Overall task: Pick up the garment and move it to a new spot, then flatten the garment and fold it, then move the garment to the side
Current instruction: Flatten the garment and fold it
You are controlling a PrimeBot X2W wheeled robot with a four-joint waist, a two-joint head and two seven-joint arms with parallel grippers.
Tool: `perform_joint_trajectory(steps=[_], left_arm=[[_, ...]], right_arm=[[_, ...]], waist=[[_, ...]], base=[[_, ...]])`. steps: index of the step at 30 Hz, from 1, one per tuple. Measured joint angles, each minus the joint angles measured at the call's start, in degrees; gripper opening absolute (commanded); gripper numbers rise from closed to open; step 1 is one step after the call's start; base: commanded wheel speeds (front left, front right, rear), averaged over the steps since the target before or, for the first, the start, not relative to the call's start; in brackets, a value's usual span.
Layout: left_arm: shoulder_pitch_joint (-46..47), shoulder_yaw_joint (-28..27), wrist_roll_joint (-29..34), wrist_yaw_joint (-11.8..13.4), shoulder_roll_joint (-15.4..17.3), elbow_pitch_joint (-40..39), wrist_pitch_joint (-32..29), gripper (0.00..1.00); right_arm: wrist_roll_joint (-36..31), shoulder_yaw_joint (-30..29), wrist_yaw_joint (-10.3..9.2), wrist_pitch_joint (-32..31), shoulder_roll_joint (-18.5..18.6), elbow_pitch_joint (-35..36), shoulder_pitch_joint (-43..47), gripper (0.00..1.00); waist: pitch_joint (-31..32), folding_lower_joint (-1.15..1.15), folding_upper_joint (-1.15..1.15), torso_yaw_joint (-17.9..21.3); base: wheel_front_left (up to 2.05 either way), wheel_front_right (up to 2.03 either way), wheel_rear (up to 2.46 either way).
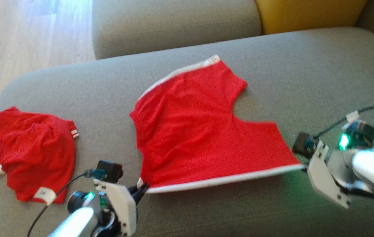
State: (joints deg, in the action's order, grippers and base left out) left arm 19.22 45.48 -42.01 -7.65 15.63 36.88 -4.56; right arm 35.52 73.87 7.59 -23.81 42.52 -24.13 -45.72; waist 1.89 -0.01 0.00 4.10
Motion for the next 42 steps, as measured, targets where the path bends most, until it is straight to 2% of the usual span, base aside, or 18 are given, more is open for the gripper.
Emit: perform_joint_trajectory(steps=[5,6,8,10,15,21,28,35,42], left_arm=[[-5.0,0.0,-1.7,0.2,4.5,-7.8,-2.3,0.0],[-5.0,0.0,-1.7,0.2,4.5,-7.8,-2.3,0.0],[-8.3,0.0,-2.8,1.4,6.1,-13.0,-3.8,0.0],[-10.2,0.0,-3.7,2.2,7.0,-16.3,-5.1,0.0],[-13.9,0.0,-6.3,3.3,10.4,-23.4,-9.6,0.0],[-17.2,-0.2,-9.4,5.8,13.5,-30.9,-14.0,0.0],[-15.3,-3.2,-12.5,8.4,13.9,-35.2,-16.8,0.0],[-8.5,-7.0,-15.7,10.3,13.2,-36.0,-19.2,0.0],[-1.1,-8.0,-16.0,10.9,10.4,-34.6,-20.1,0.0]], right_arm=[[3.4,0.5,0.01,-6.8,7.0,12.5,2.4,0.0],[3.4,0.5,0.01,-6.8,7.0,12.5,2.4,0.0],[4.1,0.6,0.01,-8.7,10.3,17.1,2.4,0.0],[4.5,0.6,0.01,-9.3,12.1,19.0,2.6,0.0],[4.4,0.6,0.01,-10.4,14.4,23.1,3.4,0.0],[4.4,0.8,0.01,-11.1,16.5,26.2,5.5,0.0],[4.4,0.8,0.01,-9.7,16.1,24.8,2.8,0.0],[4.3,0.7,0.0,-6.1,12.2,18.6,-7.0,0.0],[4.3,0.7,0.0,-2.6,8.6,11.7,-14.3,0.0]], waist=[[1.7,0.0,0.0,-0.7],[1.7,0.0,0.0,-0.7],[2.6,0.0,0.0,-0.9],[3.1,0.0,0.0,-1.0],[3.8,0.0,0.0,-1.1],[3.5,0.0,0.0,-1.1],[1.5,0.01,0.0,-1.1],[-1.4,0.02,0.0,-1.9],[-6.6,0.02,0.0,-3.7]], base=[[0.0,0.0,0.0],[0.0,0.0,0.0],[0.0,0.0,0.0],[0.0,0.0,0.0],[0.0,0.0,0.0],[0.0,0.0,0.0],[0.0,0.0,0.0],[0.0,0.0,0.0],[0.0,0.0,0.0]])
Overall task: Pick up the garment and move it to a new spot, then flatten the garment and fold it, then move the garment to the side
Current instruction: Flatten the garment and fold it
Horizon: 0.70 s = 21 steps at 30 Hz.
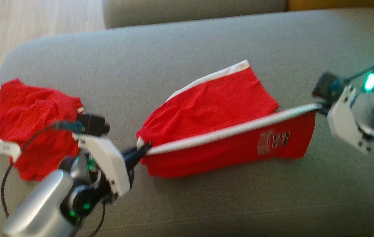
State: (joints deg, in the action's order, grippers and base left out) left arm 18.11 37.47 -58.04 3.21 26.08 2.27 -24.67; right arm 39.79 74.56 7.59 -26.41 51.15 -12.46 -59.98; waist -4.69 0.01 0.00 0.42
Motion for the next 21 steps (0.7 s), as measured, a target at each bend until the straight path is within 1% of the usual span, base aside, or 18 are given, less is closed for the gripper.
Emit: perform_joint_trajectory(steps=[4,9,15,21], left_arm=[[5.1,-0.7,0.5,0.3,-2.4,2.1,0.5,0.0],[9.9,-1.1,1.1,0.2,-4.3,6.0,1.1,0.0],[14.8,-1.1,2.0,-1.3,-7.0,10.9,2.4,0.0],[18.9,-0.8,2.6,-2.9,-10.2,15.1,3.7,0.0]], right_arm=[[-0.5,-0.1,-0.04,2.0,-1.4,-3.6,-4.1,0.0],[-0.6,-0.1,-0.04,4.0,-3.3,-7.9,-7.2,0.0],[-1.7,-0.2,-0.04,6.3,-5.4,-12.2,-11.1,0.0],[-2.4,-0.2,-0.05,8.2,-6.5,-15.8,-12.6,0.0]], waist=[[-3.6,0.0,0.0,-1.4],[-7.9,0.01,0.0,-3.1],[-12.3,0.0,0.0,-5.0],[-15.6,0.0,0.0,-7.0]], base=[[0.0,0.0,0.0],[0.0,0.0,0.0],[0.0,0.0,0.0],[0.0,0.0,0.0]])
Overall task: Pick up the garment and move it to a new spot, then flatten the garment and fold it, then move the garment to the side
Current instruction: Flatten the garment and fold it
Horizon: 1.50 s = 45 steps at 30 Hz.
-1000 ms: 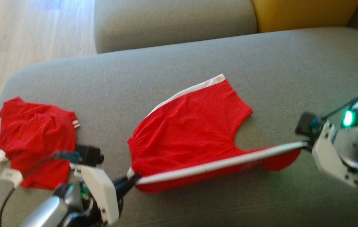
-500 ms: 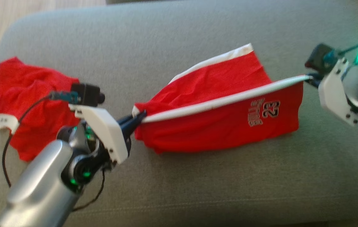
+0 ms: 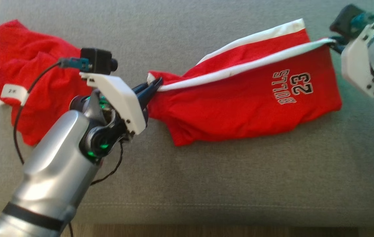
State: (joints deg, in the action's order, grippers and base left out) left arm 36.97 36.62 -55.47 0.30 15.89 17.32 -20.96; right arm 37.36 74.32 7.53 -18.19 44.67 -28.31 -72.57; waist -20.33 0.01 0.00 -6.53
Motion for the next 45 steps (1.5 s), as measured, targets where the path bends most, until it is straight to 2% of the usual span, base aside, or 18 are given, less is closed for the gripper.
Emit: perform_joint_trajectory(steps=[6,20,21,23,24,25,26,35,38,42,45], left_arm=[[2.8,0.4,0.0,-1.4,-2.5,3.4,1.5,0.0],[5.6,0.5,1.0,-2.7,-4.6,8.7,4.5,0.0],[5.7,0.5,1.0,-2.8,-4.7,9.0,4.7,0.07],[5.7,0.5,1.0,-2.9,-5.0,9.2,5.3,0.45],[5.7,0.5,1.0,-2.9,-5.1,9.3,5.7,0.72],[5.7,0.4,1.0,-3.1,-5.2,9.4,5.9,0.9],[5.7,0.4,1.0,-3.1,-5.3,9.7,5.9,1.0],[5.8,-1.8,1.0,-1.8,-5.5,11.5,10.6,1.0],[5.8,-3.1,2.4,-1.0,-5.3,11.9,16.3,1.0],[5.3,-5.2,5.0,0.1,-4.7,11.5,25.1,1.0],[3.6,-6.2,7.7,1.3,-3.1,10.2,31.1,1.0]], right_arm=[[0.0,-0.1,0.0,1.6,-1.7,-3.4,-2.1,0.0],[0.0,-0.1,0.0,4.4,-3.0,-8.8,-2.7,0.0],[0.0,-0.1,0.0,4.8,-3.0,-9.3,-2.9,0.0],[0.2,-0.1,0.0,6.3,-3.4,-10.5,-3.2,0.0],[0.0,-0.1,0.0,7.6,-3.7,-11.1,-3.4,0.8],[-0.3,-0.1,0.0,8.9,-3.9,-11.6,-3.4,1.0],[-0.3,-0.2,0.0,9.6,-4.3,-12.3,-3.5,1.0],[2.4,-0.3,0.0,13.3,-7.1,-20.5,-3.5,1.0],[4.1,-1.5,0.0,16.3,-8.8,-25.0,-3.5,1.0],[7.4,-7.0,0.0,24.1,-11.4,-29.8,-3.1,1.0],[10.9,-12.4,-0.01,29.7,-14.3,-33.2,-1.6,1.0]], waist=[[-2.5,-0.01,0.0,-1.5],[-5.1,-0.01,0.0,-3.4],[-5.2,-0.01,0.0,-3.5],[-5.3,-0.01,0.0,-3.6],[-5.4,-0.01,0.0,-3.6],[-5.4,-0.01,0.0,-3.7],[-5.4,-0.01,0.0,-3.6],[-4.3,-0.01,0.0,-2.9],[-2.7,-0.01,0.0,-2.1],[-0.1,-0.02,0.0,-1.2],[2.4,-0.02,0.0,-0.2]], base=[[0.0,0.0,0.0],[0.0,0.0,0.0],[0.0,0.0,0.0],[0.0,0.0,0.0],[0.0,0.0,0.0],[0.0,0.0,0.0],[0.0,0.0,0.0],[0.0,0.0,0.0],[0.0,0.0,0.0],[0.0,0.0,0.0],[0.0,0.0,0.0]])
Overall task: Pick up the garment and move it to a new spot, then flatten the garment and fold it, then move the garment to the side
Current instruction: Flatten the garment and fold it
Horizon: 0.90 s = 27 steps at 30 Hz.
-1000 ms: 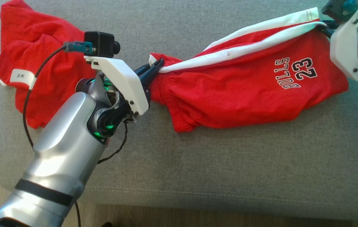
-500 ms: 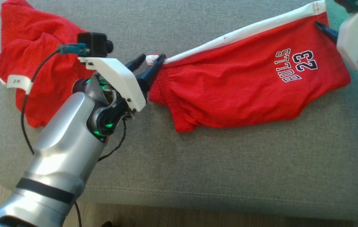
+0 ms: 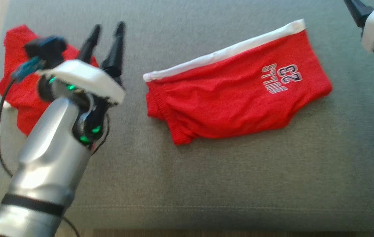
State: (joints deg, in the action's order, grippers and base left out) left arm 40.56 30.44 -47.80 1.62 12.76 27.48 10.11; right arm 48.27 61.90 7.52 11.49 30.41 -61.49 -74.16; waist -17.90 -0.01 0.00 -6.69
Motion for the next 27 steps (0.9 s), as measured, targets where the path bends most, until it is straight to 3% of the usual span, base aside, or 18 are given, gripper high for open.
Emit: perform_joint_trajectory(steps=[5,10,15,21,25,27], left_arm=[[-6.4,-3.0,2.5,3.2,1.6,-3.4,3.7,1.0],[-14.6,-8.1,8.3,6.3,2.1,-10.8,4.2,1.0],[-22.9,-13.0,13.1,6.4,1.0,-17.7,4.4,1.0],[-35.6,-18.9,21.1,5.6,-2.1,-22.9,4.5,1.0],[-40.9,-21.0,28.1,5.4,-3.5,-23.5,4.6,1.0],[-42.5,-23.5,28.2,4.7,-5.8,-23.8,4.6,1.0]], right_arm=[[0.5,-6.2,0.0,2.8,-1.8,-1.8,5.8,1.0],[-7.3,-20.8,0.0,3.0,-1.4,10.1,11.7,1.0],[-17.6,-32.2,0.0,3.0,-1.9,19.9,23.2,1.0],[-28.9,-46.0,0.0,3.0,-9.2,32.1,43.1,1.0],[-37.5,-53.1,0.0,3.0,-13.4,39.2,51.6,1.0],[-40.5,-56.6,-0.01,3.0,-15.8,42.4,55.3,1.0]], waist=[[4.7,0.0,0.0,1.9],[9.3,0.0,0.0,4.0],[12.6,0.0,0.0,5.5],[16.7,-0.01,0.0,7.9],[18.0,0.0,0.0,9.3],[18.3,0.0,0.0,9.6]], base=[[0.0,0.0,0.0],[0.0,0.0,0.0],[0.0,0.0,0.0],[0.0,0.0,0.0],[0.0,0.0,0.0],[0.0,0.0,0.0]])
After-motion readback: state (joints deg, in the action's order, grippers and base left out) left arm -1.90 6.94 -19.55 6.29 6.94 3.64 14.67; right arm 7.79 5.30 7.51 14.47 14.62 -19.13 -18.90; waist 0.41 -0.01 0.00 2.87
